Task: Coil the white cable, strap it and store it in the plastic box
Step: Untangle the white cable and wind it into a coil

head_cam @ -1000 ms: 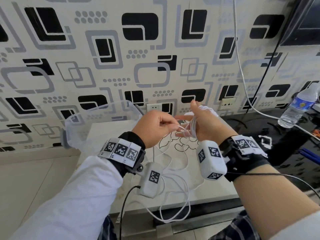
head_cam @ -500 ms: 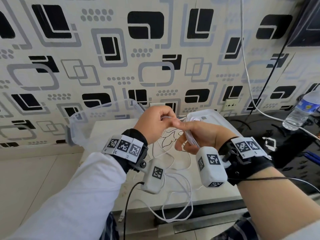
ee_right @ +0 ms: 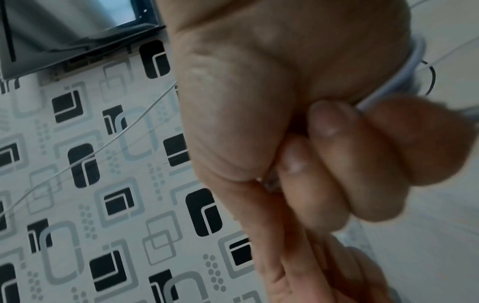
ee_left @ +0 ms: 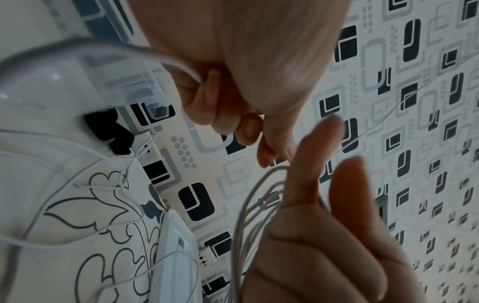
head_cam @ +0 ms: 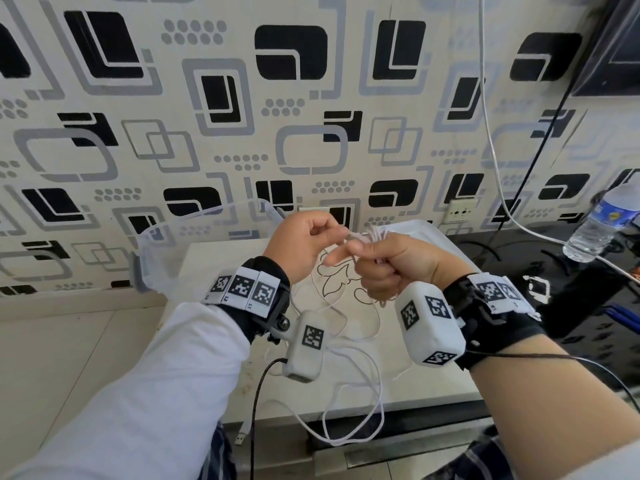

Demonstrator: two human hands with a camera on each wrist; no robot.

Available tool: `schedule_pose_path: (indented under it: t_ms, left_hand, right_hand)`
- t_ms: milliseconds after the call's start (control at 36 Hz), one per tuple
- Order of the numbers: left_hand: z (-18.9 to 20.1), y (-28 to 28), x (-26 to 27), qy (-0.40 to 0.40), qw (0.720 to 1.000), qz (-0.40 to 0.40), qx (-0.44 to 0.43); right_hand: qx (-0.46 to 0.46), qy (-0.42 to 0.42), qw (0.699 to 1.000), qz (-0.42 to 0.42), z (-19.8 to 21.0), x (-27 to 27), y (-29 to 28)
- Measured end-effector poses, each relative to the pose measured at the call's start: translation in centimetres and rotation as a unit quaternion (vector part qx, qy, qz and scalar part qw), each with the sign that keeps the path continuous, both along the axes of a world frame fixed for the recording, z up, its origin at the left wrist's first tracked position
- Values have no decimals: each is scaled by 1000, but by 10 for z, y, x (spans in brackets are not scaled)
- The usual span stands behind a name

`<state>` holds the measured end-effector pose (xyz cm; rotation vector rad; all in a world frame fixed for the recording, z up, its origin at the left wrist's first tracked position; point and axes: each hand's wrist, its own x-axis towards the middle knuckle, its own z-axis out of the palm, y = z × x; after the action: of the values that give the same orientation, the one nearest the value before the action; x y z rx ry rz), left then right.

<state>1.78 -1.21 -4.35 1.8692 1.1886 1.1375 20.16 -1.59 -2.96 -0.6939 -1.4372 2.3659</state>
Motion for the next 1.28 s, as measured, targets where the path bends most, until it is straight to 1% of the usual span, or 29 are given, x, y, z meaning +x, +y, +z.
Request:
schedule_pose_path:
  t_ms: [111,194,278,361,444,500,583,667,750,805,861,917,972,1028,1111,1194,1222,1278]
  left_hand:
    - [-3,0,1,-36,999,0,-21]
    - [0,-4,5,-62,996,-20,-56]
    - [3,-8,8,-74,993,-52,-76]
    - [3,-9,10,-55,996,-50,-56]
    - [2,-8,10,-49,996,-53,-55]
    - [1,-7,12,-40,995,-56,-75]
    - [1,-9,18,-51,988,-54,-137]
    - [3,-14,19,-16,992,-55,-112]
    - [3,-16,17,-34,990,-78,-114]
    - [1,-14,14,-30,990,-82,-108]
    - [0,-13,12,-6,992,-75,-101]
    - [0,-11,10,5,993,-61,-103]
    - [1,-10,8,5,992,-57,-109]
    - [3,-11,8,11,992,-53,-110]
    - [4,-11,7,9,993,-51,-105]
    - [4,-11,7,3,994,-39,-99]
    - [4,-11,6,0,995,-34,-99]
    - [5,-12,5,-1,994,-33,-101]
  right_hand:
    - [5,47,996,-76,3,4,1]
    - [0,65,994,-86,6,6,1]
    - [-24,77,996,-38,4,8,3]
    - [-36,89,995,32,0,8,5]
    - [-39,99,992,67,-3,7,4]
    - [-46,121,988,87,-2,5,3]
    - [-56,178,977,99,0,2,2]
    - [-59,219,971,76,1,1,5]
    - [-78,256,963,35,-1,3,11]
    - [-103,275,956,6,-1,7,15]
    - [-102,267,957,-47,1,12,17]
    - [-96,259,953,-123,5,17,15]
    - [-98,266,937,-206,8,19,13]
    - [-114,284,914,-268,10,21,12]
    - [-154,334,870,-328,9,27,15]
    - [-167,376,833,-371,6,38,22]
    - [-172,383,816,-398,5,43,25]
    - [-188,391,773,-463,4,52,29]
